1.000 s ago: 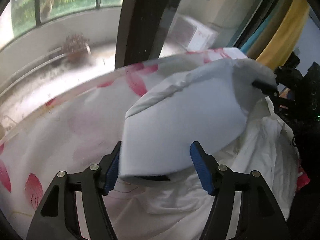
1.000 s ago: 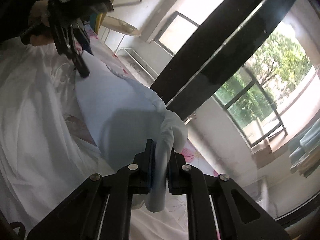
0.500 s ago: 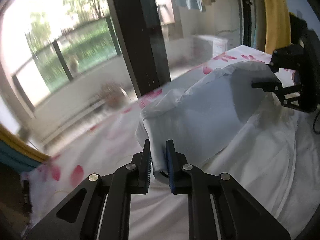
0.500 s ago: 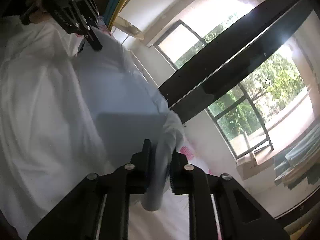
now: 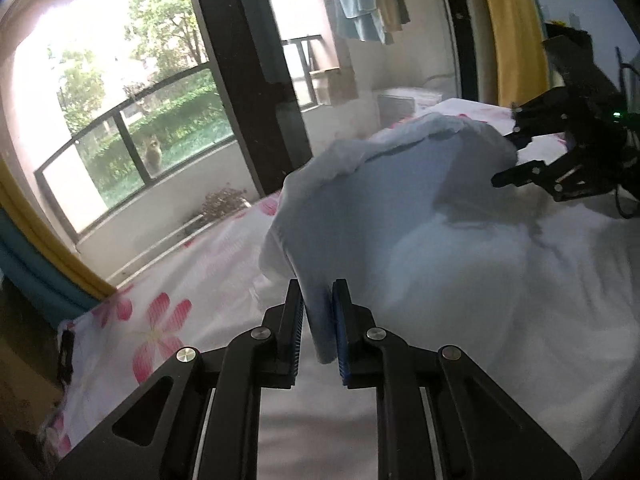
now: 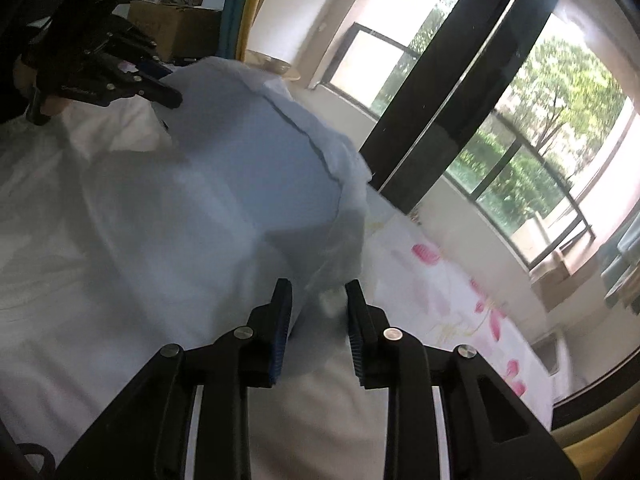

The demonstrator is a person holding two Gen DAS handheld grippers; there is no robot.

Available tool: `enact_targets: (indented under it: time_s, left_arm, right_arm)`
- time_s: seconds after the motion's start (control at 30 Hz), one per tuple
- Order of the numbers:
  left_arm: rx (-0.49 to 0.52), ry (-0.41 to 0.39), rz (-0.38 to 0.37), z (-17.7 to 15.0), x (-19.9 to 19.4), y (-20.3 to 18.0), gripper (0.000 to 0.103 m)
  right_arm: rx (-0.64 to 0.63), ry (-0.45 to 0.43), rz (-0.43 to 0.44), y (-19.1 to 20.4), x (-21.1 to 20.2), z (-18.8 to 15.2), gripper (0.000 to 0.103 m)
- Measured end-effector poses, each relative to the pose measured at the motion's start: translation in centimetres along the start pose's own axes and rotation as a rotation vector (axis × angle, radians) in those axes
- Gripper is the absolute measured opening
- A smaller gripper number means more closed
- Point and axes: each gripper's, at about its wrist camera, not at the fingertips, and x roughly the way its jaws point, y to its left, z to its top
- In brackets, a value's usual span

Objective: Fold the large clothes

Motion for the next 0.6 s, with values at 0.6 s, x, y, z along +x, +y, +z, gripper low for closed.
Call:
enact_targets:
  time_s: [0.6]
  left_arm:
    - [-0.129,0.046,-0.124,-5.2,-6.5,-1.4,0.021]
  right_arm:
    - [0.090,0.107,0.036,1.4,-4.5,-3.9,0.027]
